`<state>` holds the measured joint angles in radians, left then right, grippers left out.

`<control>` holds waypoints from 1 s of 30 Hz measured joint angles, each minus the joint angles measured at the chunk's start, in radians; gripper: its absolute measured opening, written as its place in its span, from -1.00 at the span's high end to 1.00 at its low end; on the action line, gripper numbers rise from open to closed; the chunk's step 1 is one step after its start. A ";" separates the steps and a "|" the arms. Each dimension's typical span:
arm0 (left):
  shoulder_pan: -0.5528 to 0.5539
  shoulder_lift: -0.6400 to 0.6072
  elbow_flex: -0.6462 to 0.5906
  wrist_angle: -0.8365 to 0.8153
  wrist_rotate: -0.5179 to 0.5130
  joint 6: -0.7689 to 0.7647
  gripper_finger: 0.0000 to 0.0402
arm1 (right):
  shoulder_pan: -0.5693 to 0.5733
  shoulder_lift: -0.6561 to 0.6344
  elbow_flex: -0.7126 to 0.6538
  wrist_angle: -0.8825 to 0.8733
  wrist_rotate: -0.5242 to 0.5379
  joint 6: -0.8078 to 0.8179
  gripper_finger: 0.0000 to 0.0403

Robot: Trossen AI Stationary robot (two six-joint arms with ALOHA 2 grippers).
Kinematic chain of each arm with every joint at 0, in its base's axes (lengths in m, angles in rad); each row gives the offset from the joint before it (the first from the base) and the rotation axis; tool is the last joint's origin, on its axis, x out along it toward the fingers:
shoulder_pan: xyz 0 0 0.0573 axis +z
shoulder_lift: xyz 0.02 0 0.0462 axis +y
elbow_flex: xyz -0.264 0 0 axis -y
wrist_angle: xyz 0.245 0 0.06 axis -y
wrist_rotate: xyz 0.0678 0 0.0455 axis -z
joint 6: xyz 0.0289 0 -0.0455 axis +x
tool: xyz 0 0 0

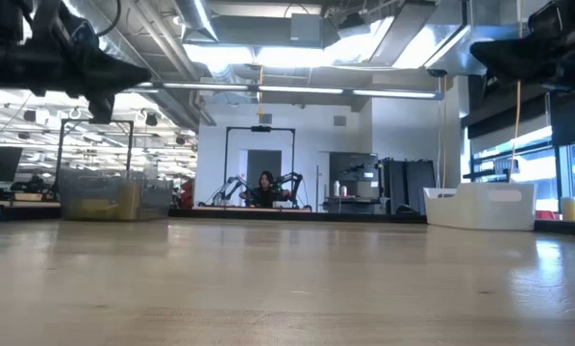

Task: Sort & place blocks by color
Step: Return to Home Position

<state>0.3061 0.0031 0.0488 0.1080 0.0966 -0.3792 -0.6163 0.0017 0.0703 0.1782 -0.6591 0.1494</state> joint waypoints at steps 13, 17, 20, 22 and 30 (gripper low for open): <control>0.000 0.002 -0.041 0.067 -0.006 0.192 1.00 | 0.000 0.002 -0.063 0.058 -0.035 -0.152 1.00; 0.000 0.002 -0.041 0.067 -0.006 0.207 1.00 | 0.000 0.002 -0.063 0.058 -0.032 -0.154 1.00; 0.000 0.002 -0.041 0.058 -0.008 0.207 1.00 | 0.000 0.002 -0.063 0.058 -0.032 -0.113 1.00; 0.000 0.002 -0.041 0.045 -0.008 0.207 1.00 | 0.000 0.002 -0.063 0.057 -0.033 -0.091 1.00; 0.000 0.002 -0.040 0.017 -0.061 0.270 1.00 | 0.000 0.002 -0.062 0.056 -0.033 -0.076 1.00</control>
<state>0.3061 0.0051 0.0086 0.1254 0.0358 -0.1097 -0.6163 0.0036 0.0078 0.2344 -0.6918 0.0734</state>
